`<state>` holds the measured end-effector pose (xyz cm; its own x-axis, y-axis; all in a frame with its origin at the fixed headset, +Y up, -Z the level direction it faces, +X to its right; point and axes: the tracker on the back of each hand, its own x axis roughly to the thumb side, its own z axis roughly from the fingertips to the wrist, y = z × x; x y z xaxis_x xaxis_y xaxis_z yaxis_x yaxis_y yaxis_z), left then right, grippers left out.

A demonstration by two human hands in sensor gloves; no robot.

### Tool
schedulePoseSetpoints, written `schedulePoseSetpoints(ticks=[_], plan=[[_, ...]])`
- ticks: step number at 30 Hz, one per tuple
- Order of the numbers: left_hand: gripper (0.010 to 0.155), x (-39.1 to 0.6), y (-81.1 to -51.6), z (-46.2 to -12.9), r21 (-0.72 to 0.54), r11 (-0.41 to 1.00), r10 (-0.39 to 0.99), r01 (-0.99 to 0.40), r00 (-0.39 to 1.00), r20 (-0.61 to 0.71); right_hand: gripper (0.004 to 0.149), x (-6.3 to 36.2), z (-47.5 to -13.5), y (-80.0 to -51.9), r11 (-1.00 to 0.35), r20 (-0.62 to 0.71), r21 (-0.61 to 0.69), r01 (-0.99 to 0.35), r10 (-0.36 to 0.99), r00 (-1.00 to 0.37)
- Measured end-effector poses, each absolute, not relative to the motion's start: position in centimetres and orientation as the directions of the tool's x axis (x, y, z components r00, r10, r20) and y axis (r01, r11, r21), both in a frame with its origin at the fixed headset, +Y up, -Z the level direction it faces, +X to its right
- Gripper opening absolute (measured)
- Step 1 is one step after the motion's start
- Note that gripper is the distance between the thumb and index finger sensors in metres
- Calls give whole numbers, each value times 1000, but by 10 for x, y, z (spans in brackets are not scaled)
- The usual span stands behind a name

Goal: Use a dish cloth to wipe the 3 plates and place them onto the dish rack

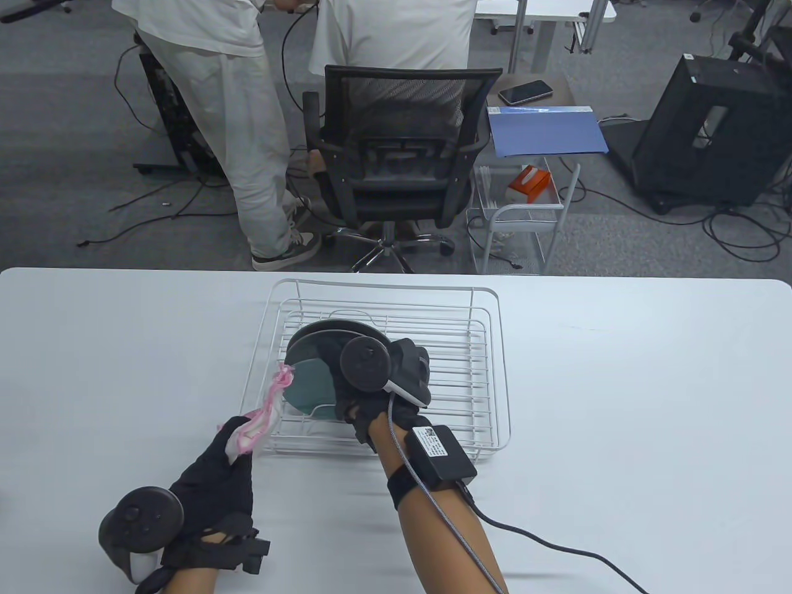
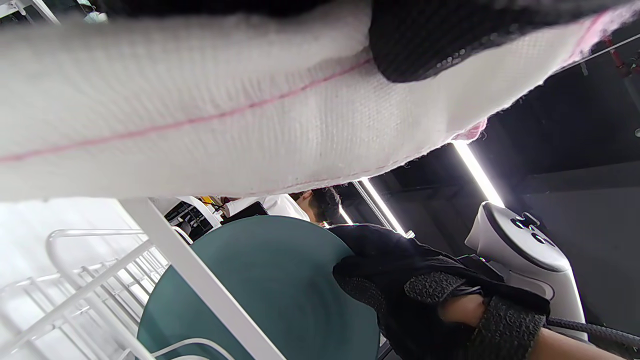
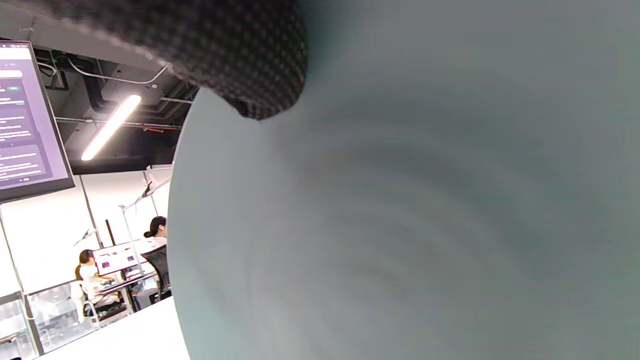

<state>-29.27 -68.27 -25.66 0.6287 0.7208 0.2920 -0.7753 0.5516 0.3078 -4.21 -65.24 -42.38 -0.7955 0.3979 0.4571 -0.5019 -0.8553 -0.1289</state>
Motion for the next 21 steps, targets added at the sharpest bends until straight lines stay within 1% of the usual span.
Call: schedulePoseSetpoints(ticks=[8, 13, 16, 20, 21], plan=[[50, -293, -683, -257, 306, 557, 717, -772, 633, 292, 46, -25, -412, -639, -797, 474, -199, -571, 431, -768], [50, -292, -683, -257, 303, 564, 712, -768, 638, 293, 47, -9, -399, -633, -786, 454, -199, -586, 456, -765], [50, -292, -684, -257, 304, 566, 709, -766, 641, 295, 48, 4, -383, -633, -756, 444, -182, -629, 508, -738], [50, -291, -684, -256, 306, 573, 700, -760, 648, 301, 51, 22, -348, -639, -664, 448, -121, -738, 627, -637], [50, -290, -684, -256, 305, 576, 696, -758, 651, 302, 52, 24, -343, -640, -654, 454, -109, -749, 638, -623]])
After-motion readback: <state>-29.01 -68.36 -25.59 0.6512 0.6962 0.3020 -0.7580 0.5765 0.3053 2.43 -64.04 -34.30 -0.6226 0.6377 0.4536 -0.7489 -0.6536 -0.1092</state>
